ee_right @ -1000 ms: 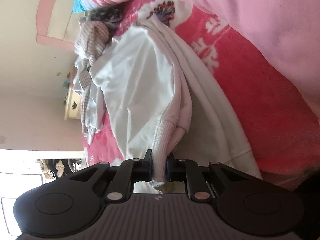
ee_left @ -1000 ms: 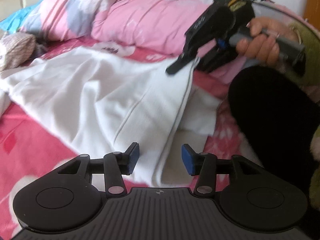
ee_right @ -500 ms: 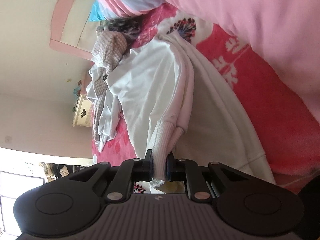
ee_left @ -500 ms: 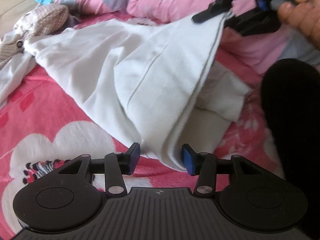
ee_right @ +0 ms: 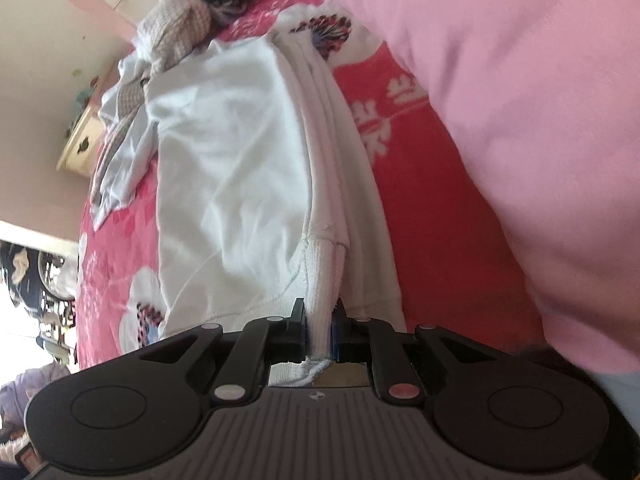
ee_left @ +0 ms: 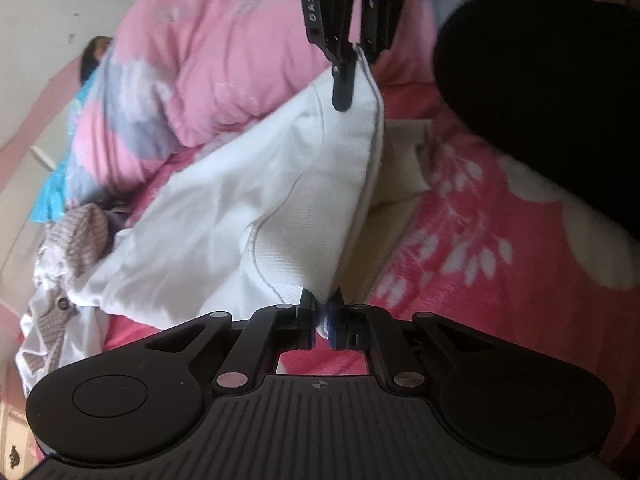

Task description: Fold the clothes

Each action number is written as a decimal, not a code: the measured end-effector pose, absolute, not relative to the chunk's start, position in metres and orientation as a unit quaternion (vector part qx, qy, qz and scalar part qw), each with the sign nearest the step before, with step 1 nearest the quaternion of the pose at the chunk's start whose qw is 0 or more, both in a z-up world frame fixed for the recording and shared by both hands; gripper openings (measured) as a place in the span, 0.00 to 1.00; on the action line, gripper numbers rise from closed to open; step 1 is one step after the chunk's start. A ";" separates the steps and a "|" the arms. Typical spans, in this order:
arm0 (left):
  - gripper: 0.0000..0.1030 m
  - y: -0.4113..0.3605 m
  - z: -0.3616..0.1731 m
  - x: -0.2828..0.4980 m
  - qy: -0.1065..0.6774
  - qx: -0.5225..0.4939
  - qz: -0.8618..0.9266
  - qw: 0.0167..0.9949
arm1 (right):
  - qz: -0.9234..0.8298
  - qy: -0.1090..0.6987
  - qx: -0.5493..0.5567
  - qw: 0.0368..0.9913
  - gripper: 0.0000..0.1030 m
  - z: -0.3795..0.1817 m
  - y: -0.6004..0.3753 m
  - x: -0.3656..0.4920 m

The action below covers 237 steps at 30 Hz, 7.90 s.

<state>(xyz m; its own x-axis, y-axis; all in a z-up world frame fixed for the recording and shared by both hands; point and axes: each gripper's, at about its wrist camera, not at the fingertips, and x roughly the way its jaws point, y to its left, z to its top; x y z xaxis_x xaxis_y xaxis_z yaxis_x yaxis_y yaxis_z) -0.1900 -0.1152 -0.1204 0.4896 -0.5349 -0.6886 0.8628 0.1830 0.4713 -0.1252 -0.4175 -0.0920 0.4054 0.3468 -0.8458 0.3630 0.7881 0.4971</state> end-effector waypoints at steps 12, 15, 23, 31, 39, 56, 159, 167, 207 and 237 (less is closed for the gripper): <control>0.03 -0.109 -0.126 -0.189 0.258 0.422 -0.498 0.713 | -0.009 0.583 0.284 0.761 0.11 -0.104 -0.404 -0.131; 0.02 -0.107 -0.126 -0.189 0.260 0.420 -0.498 0.713 | -0.009 0.585 0.279 0.761 0.11 -0.102 -0.403 -0.134; 0.04 -0.107 -0.131 -0.175 0.314 0.365 -0.508 0.714 | -0.033 0.599 0.262 0.756 0.18 -0.116 -0.399 -0.129; 0.23 -0.078 -0.129 -0.140 0.438 0.231 -0.546 0.675 | -0.062 0.586 0.269 0.762 0.33 -0.097 -0.413 -0.146; 0.30 -0.046 -0.126 -0.098 0.511 0.076 -0.492 0.700 | -0.067 0.538 0.265 0.797 0.33 -0.066 -0.418 -0.159; 0.08 -0.056 -0.166 -0.074 0.604 -0.090 -0.453 0.650 | -0.039 0.518 0.211 0.828 0.14 -0.070 -0.388 -0.132; 0.37 -0.079 -0.186 0.091 0.455 -0.259 -0.382 0.762 | 0.172 0.369 -0.050 0.912 0.41 -0.106 -0.323 0.272; 0.36 -0.067 -0.198 0.101 0.456 -0.294 -0.404 0.736 | 0.222 0.430 -0.102 0.869 0.43 -0.142 -0.317 0.345; 0.34 -0.063 -0.202 0.105 0.455 -0.322 -0.435 0.707 | 0.012 0.308 -0.128 0.943 0.49 -0.098 -0.318 0.286; 0.30 -0.062 -0.205 0.096 0.446 -0.320 -0.433 0.715 | 0.087 0.372 0.090 0.920 0.31 -0.117 -0.276 0.339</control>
